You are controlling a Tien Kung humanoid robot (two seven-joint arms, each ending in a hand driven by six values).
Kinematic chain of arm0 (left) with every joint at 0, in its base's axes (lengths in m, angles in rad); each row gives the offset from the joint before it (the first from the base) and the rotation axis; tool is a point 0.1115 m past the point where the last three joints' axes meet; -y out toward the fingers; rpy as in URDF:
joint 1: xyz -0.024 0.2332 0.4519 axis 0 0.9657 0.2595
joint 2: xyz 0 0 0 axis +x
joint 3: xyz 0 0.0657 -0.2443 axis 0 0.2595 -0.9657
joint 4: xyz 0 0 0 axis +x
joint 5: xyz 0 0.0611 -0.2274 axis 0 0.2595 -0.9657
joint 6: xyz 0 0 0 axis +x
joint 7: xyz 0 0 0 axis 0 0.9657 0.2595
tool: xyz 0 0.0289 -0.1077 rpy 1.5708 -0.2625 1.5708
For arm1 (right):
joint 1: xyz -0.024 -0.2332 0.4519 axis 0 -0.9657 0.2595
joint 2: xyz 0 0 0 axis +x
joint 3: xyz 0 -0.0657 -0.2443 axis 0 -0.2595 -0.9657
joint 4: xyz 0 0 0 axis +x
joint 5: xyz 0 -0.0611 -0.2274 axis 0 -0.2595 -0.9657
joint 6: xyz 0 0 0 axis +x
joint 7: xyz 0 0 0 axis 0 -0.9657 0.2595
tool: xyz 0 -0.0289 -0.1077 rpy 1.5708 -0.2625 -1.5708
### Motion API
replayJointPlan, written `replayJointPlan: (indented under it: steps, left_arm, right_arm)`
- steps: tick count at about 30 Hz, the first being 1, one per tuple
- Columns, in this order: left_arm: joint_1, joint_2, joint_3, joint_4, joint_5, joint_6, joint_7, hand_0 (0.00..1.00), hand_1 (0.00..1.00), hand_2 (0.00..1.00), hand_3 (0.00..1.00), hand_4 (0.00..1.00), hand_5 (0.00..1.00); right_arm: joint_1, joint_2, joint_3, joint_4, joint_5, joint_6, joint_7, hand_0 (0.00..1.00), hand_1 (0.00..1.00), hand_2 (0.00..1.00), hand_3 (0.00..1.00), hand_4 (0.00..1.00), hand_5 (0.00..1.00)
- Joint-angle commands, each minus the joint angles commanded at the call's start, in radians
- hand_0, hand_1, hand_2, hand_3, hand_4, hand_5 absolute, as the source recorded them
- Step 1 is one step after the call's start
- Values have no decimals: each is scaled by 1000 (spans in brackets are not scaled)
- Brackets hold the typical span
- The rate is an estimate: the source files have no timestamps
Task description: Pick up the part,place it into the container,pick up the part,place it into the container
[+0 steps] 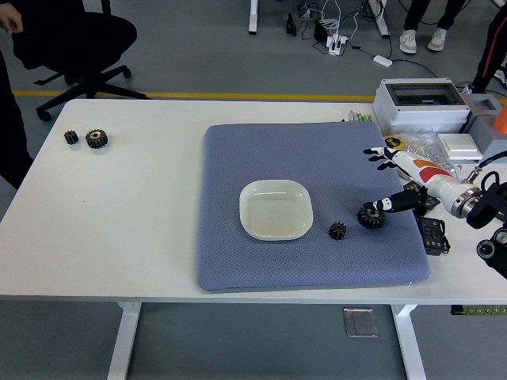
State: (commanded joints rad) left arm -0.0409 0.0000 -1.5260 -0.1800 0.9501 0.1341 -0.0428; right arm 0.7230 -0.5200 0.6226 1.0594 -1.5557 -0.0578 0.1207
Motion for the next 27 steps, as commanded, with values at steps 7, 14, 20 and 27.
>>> replayJointPlan:
  steps: [7,14,20,27]
  left_arm:
    - [-4,0,13,0,-8,3,0,811,845,842,598,722,652]
    - [-7,0,30,0,-11,5,7,811,845,843,596,722,653]
    - [-9,0,44,0,-16,3,10,809,842,841,596,722,654]
    - [-10,0,49,0,-16,3,14,805,833,839,596,720,650]
  right_arm:
    - [24,-5,-29,15,-57,43,-36,763,739,792,792,998,249]
    - [70,0,-102,-5,-99,67,-47,797,761,809,802,998,246]
    - [115,12,-171,-52,-133,84,-59,802,759,801,805,998,238]
    - [148,53,-234,-137,-105,76,-56,785,749,787,794,998,235]
